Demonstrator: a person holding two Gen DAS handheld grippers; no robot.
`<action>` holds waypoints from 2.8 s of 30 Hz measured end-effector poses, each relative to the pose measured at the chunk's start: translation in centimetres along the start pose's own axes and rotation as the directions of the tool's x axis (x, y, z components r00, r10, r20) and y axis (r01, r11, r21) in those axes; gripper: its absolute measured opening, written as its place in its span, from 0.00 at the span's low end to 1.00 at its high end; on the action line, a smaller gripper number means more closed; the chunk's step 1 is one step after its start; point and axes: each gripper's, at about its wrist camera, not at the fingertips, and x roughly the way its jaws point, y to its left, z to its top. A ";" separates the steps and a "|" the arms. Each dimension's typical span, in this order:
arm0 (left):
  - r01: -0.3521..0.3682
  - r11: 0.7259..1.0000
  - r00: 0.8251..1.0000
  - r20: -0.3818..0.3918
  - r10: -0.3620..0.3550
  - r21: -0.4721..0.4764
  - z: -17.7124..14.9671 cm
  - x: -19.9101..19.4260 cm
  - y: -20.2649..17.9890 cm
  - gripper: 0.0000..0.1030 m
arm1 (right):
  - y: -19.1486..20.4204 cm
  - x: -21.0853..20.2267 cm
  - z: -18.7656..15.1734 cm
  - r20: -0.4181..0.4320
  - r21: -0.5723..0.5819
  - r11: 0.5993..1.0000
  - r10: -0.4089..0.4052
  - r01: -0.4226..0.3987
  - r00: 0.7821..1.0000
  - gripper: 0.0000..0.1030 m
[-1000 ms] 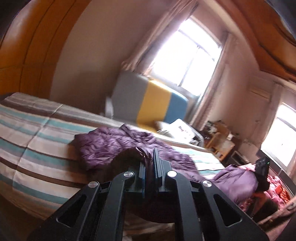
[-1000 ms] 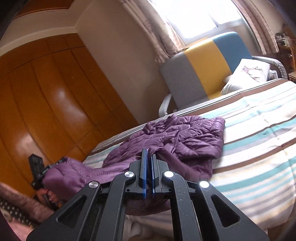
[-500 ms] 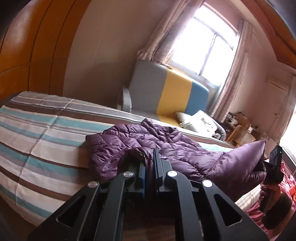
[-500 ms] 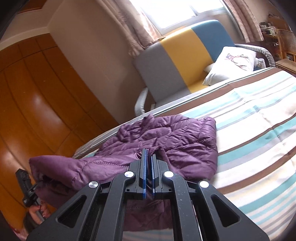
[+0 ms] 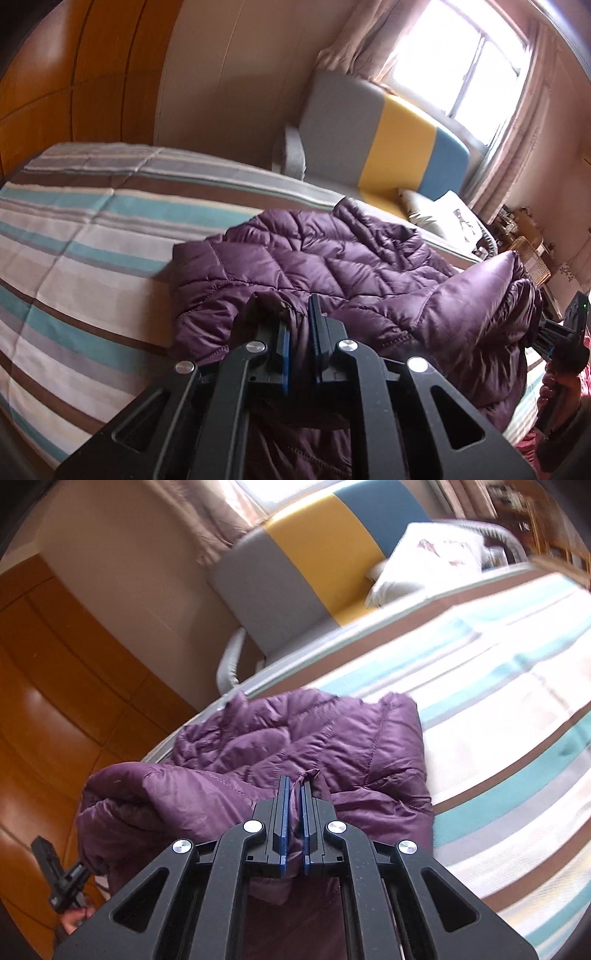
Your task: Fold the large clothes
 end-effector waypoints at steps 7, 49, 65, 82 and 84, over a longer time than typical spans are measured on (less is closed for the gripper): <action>0.025 0.996 0.999 -0.026 -0.028 -0.082 0.6 1.9 0.9 0.32 | -0.7 2.4 -0.2 -0.008 0.057 0.998 0.022 -0.022 1.000 0.18; -0.047 0.999 0.997 0.066 0.048 -0.026 -6.5 -2.2 1.5 0.70 | 0.5 -2.6 -6.9 -0.028 -0.151 0.988 -0.023 0.019 0.999 0.63; 0.162 0.982 0.986 -0.064 -0.156 0.099 -10.1 -6.2 -0.3 0.06 | -1.3 -6.7 -10.2 -0.183 -0.212 0.960 0.145 -0.183 0.972 0.10; 0.006 0.977 0.997 0.074 -0.022 0.214 -5.6 -8.4 -4.5 0.58 | 1.4 -8.0 -6.4 0.015 -0.300 0.953 -0.038 0.041 0.999 0.52; -0.002 0.970 0.999 0.041 -0.009 0.241 -4.8 -6.6 -5.7 0.60 | 1.8 -7.0 -4.8 0.018 -0.306 0.950 -0.060 0.063 0.998 0.52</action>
